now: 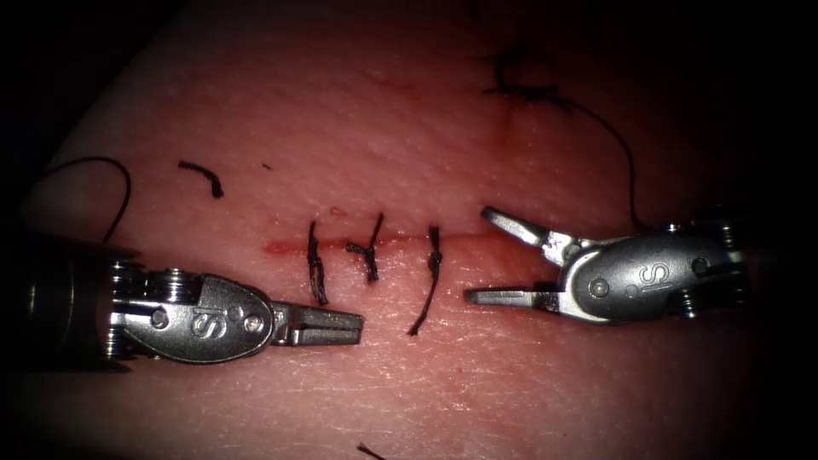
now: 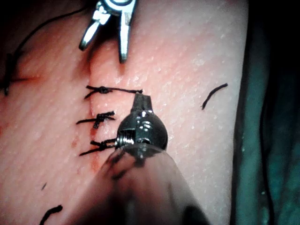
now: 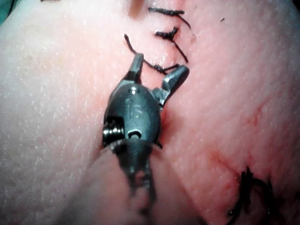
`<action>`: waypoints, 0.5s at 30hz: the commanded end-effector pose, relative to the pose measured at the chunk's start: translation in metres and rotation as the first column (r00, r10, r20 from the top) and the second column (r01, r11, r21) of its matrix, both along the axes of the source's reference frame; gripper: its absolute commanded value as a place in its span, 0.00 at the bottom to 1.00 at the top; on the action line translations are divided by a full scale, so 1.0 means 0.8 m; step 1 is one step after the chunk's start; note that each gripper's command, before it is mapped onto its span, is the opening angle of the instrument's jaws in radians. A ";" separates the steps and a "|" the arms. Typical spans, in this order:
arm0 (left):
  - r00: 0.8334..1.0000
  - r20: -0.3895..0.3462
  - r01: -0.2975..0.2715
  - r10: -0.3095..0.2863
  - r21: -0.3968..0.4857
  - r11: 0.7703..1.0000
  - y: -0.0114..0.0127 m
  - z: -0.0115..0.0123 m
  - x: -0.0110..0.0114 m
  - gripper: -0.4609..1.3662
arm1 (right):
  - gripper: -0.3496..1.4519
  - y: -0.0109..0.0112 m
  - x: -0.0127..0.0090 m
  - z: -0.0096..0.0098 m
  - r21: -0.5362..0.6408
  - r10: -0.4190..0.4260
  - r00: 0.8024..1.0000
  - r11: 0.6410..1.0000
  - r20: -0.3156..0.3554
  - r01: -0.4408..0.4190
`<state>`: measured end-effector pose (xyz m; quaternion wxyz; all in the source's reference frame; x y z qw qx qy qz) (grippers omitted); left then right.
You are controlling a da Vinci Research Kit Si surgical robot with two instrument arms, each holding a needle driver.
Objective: Wound Closure
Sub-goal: Use the left tool to pickup the suture tail
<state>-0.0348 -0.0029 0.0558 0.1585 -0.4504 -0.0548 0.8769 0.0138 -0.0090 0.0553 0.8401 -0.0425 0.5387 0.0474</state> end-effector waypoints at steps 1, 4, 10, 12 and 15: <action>1.000 0.003 0.002 -0.002 -0.001 1.000 -0.0001 -0.0001 0.0000 0.06 | 0.82 0.0000 0.0000 -0.0001 0.004 -0.007 1.000 1.000 0.000 0.007; 1.000 0.012 0.010 -0.010 -0.004 1.000 -0.0002 -0.0003 0.0000 0.06 | 0.83 0.0001 0.0000 -0.0001 0.004 -0.007 1.000 1.000 0.000 0.007; 1.000 0.017 0.020 -0.020 -0.002 1.000 -0.0003 -0.0004 -0.0001 0.07 | 0.82 0.0001 0.0000 0.0000 0.004 -0.007 1.000 1.000 0.000 0.007; 0.999 0.017 0.031 -0.031 0.012 0.999 -0.0002 -0.0003 -0.0004 0.41 | 0.82 0.0001 -0.0001 0.0000 0.004 -0.007 1.000 1.000 0.000 0.007; 0.999 0.017 0.046 -0.046 0.032 0.998 -0.0002 -0.0003 -0.0008 0.55 | 0.83 0.0001 -0.0001 0.0000 0.004 -0.007 1.000 1.000 0.000 0.007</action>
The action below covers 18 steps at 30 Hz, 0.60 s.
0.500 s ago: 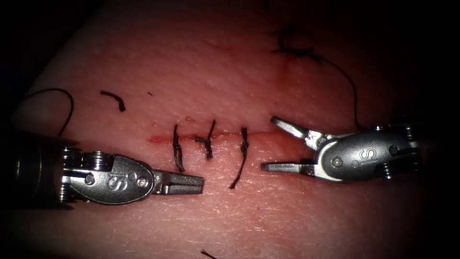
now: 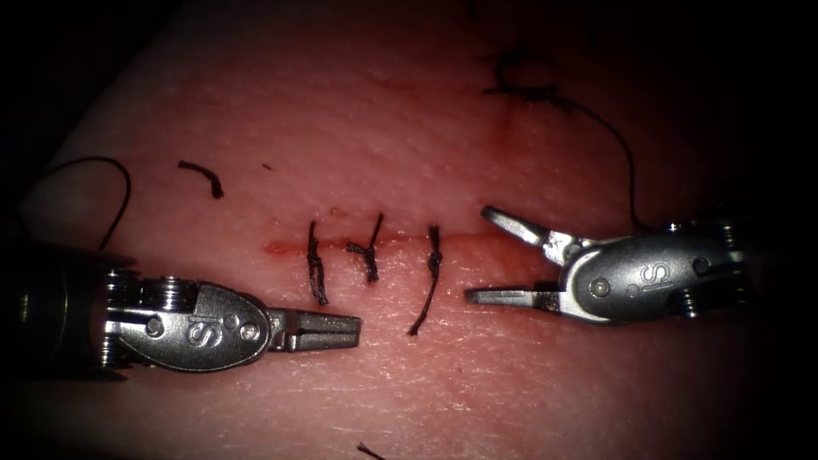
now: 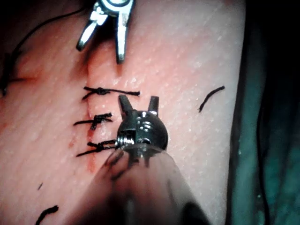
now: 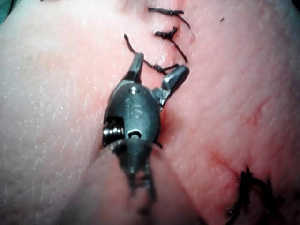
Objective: Wound Closure
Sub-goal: Use the left tool to pickup the suture tail
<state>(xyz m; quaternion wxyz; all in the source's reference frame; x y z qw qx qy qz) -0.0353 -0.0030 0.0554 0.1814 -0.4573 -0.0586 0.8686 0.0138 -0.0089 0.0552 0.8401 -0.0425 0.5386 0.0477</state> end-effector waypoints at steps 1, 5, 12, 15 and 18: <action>1.000 0.000 0.016 -0.016 0.021 1.000 -0.0001 0.0001 -0.0003 0.58 | 0.82 0.0000 -0.0001 0.0000 0.003 -0.008 1.000 1.000 0.000 0.008; 0.999 -0.002 0.035 -0.035 0.040 0.999 -0.0001 0.0002 -0.0012 0.63 | 0.83 0.0000 -0.0001 0.0000 0.004 -0.008 1.000 1.000 0.000 0.008; 0.999 -0.007 0.051 -0.050 0.039 0.998 -0.0004 0.0010 -0.0031 0.57 | 0.82 0.0001 -0.0005 0.0001 0.004 -0.009 1.000 1.000 -0.001 0.009; 0.999 -0.006 0.054 -0.054 0.033 0.998 -0.0004 0.0018 -0.0035 0.56 | 0.82 0.0001 -0.0006 0.0001 0.004 -0.009 1.000 1.000 -0.001 0.009; 0.998 -0.004 0.056 -0.056 0.028 0.998 -0.0006 0.0027 -0.0037 0.60 | 0.82 0.0001 -0.0007 0.0001 0.004 -0.010 1.000 1.000 -0.001 0.010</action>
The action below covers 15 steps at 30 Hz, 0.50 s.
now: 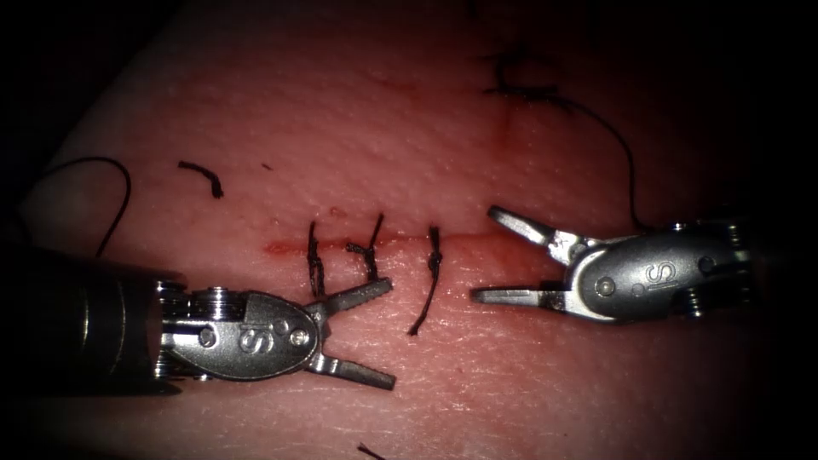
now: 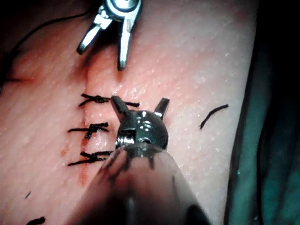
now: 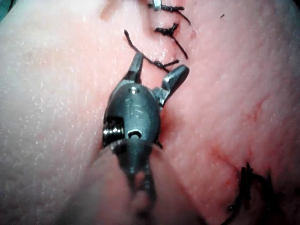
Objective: Wound Closure
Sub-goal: Use the left tool to pickup the suture tail
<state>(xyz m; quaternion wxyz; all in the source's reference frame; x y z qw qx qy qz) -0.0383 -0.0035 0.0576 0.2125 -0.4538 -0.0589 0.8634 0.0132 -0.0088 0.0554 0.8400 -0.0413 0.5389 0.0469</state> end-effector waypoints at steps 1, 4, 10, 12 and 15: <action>1.000 0.005 0.004 -0.004 -0.009 1.000 0.0000 0.0008 0.0001 0.59 | 0.82 0.0000 0.0000 0.0000 0.003 -0.007 1.000 1.000 -0.001 0.007; 1.000 0.007 0.005 -0.005 -0.014 1.000 -0.0001 0.0016 0.0001 0.57 | 0.82 0.0000 0.0000 0.0000 0.003 -0.007 1.000 1.000 -0.001 0.007; 1.000 0.016 0.016 -0.015 -0.025 1.000 0.0000 0.0029 -0.0002 0.54 | 0.82 0.0000 0.0000 0.0000 0.003 -0.007 1.000 1.000 0.000 0.007; 1.000 0.017 0.019 -0.019 -0.026 0.999 0.0001 0.0031 -0.0005 0.53 | 0.82 0.0000 0.0000 0.0000 0.003 -0.007 1.000 1.000 0.000 0.007; 0.999 0.024 0.034 -0.033 -0.032 0.999 0.0002 0.0032 -0.0013 0.49 | 0.81 0.0000 0.0000 0.0001 0.002 -0.007 1.000 1.000 0.000 0.007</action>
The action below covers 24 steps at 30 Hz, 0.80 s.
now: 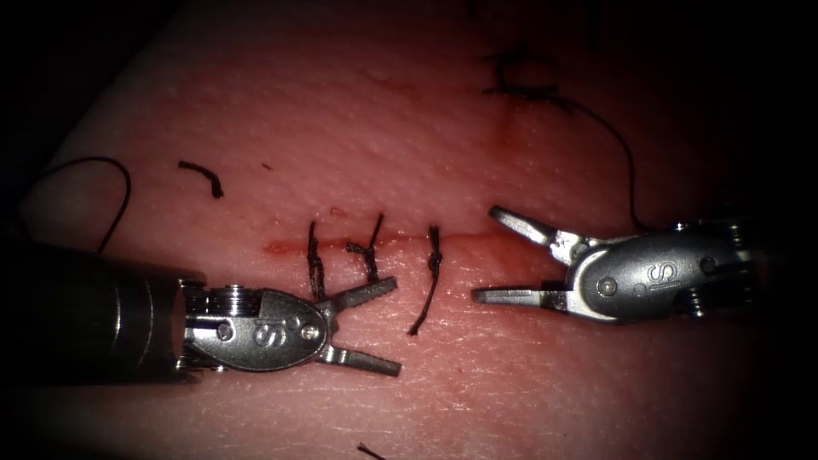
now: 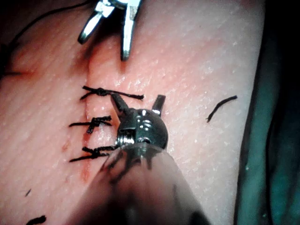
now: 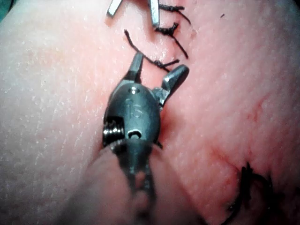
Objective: Wound Closure
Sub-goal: Use the left tool to pickup the suture tail
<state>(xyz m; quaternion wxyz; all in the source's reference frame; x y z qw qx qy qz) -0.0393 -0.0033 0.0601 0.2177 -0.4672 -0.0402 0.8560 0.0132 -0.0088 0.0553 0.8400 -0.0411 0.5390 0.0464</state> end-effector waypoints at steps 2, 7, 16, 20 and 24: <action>1.000 0.005 -0.002 0.002 -0.017 1.000 0.0000 0.0001 -0.0003 0.45 | 0.82 0.0000 0.0000 0.0001 0.002 -0.006 1.000 1.000 0.000 0.006; 1.000 0.010 -0.010 0.010 -0.040 0.999 -0.0001 0.0013 -0.0007 0.35 | 0.82 -0.0002 0.0001 0.0001 0.001 -0.007 1.000 1.000 -0.001 0.007; 0.998 0.043 -0.033 0.035 -0.047 0.998 -0.0007 0.0035 -0.0009 0.39 | 0.82 -0.0003 0.0001 0.0002 0.000 -0.007 1.000 1.000 0.000 0.007; 0.998 0.051 -0.038 0.040 -0.047 0.998 -0.0007 0.0036 -0.0012 0.42 | 0.82 -0.0003 0.0001 0.0002 0.000 -0.007 1.000 1.000 0.000 0.007; 0.998 0.051 -0.037 0.040 -0.047 0.998 -0.0007 0.0036 -0.0015 0.54 | 0.82 -0.0004 0.0001 0.0003 -0.001 -0.007 1.000 1.000 0.000 0.007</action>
